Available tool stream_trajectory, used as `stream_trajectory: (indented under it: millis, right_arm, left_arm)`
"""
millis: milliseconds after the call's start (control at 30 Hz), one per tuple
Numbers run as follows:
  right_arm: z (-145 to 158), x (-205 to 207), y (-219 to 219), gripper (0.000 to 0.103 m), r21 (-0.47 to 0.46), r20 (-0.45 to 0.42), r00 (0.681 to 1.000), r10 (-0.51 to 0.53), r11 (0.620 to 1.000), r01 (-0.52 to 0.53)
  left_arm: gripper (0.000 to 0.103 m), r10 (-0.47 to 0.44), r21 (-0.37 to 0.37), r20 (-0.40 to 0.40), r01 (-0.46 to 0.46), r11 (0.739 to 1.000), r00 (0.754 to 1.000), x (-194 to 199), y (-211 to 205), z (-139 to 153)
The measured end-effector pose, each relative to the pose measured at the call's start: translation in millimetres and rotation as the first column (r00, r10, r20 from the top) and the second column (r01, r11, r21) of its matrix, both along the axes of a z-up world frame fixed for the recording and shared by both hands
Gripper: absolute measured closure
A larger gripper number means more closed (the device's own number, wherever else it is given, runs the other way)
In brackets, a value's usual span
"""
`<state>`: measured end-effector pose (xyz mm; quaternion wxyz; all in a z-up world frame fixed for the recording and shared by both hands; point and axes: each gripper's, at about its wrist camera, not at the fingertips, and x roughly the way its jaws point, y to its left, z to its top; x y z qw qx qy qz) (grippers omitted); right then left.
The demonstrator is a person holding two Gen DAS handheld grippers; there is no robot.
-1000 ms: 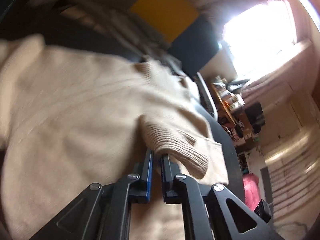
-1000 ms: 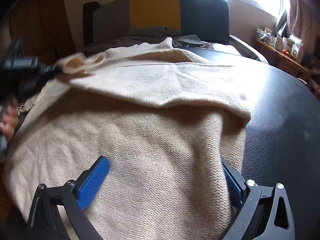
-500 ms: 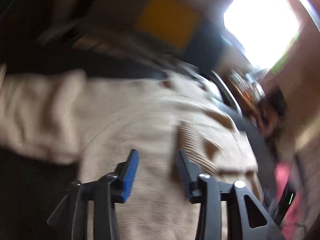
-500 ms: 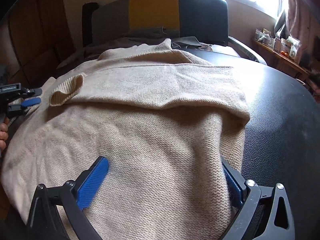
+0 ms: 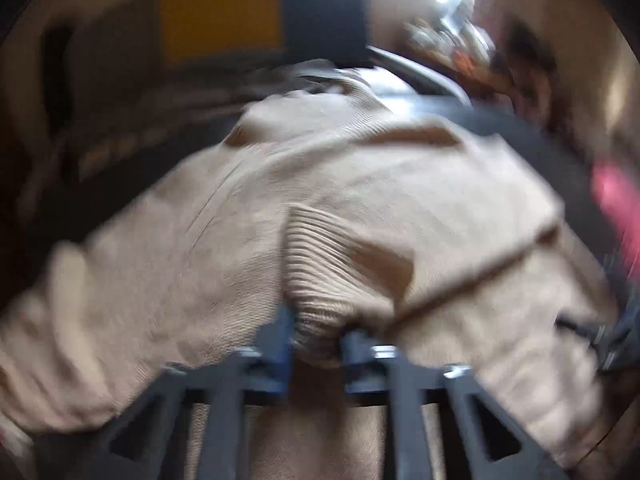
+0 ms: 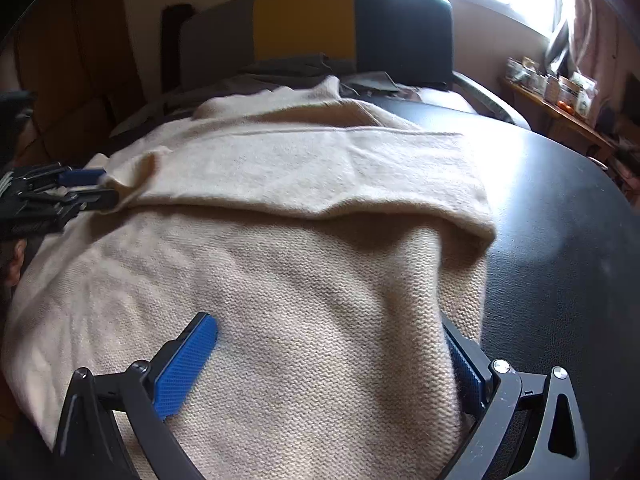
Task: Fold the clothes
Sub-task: 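Grasp the folded sleeve cuff with the left gripper and adjust it on the body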
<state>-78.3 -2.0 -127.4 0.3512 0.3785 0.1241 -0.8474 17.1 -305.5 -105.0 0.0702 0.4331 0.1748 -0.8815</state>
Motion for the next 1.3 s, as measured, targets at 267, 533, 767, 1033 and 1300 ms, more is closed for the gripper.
stream_trajectory:
  millis: [267,533,767,1033,1300]
  right_arm:
    - [38,-35,-31,0.0,-0.008,-0.019,1.0,-0.02,1.0,0.02]
    - [-11,-88,-72,0.0,0.094,0.08,0.991,-0.108,0.991,0.1]
    - [-15,-90,-67,0.0,0.061,0.073,0.99,-0.122,0.991,0.118]
    - [-17,-89,-64,0.0,0.048,0.067,0.99,-0.124,0.991,0.121]
    - [-14,-91,-65,0.0,0.049,0.066,0.988,-0.138,0.99,0.135]
  left_arm:
    - [0.095,0.292,0.498,-0.103,-0.205,0.842,0.951,49,-91,-15]
    - [0.071,0.344,0.687,-0.091,-0.192,0.701,0.934,72,-113,-50]
    - [0.05,0.416,0.746,-0.135,-0.184,0.64,0.899,72,-129,-46]
    - [0.045,0.409,0.66,-0.118,-0.236,0.713,0.905,73,-140,-30]
    - [0.069,0.323,-0.028,0.111,-0.322,0.946,0.94,19,-89,-11]
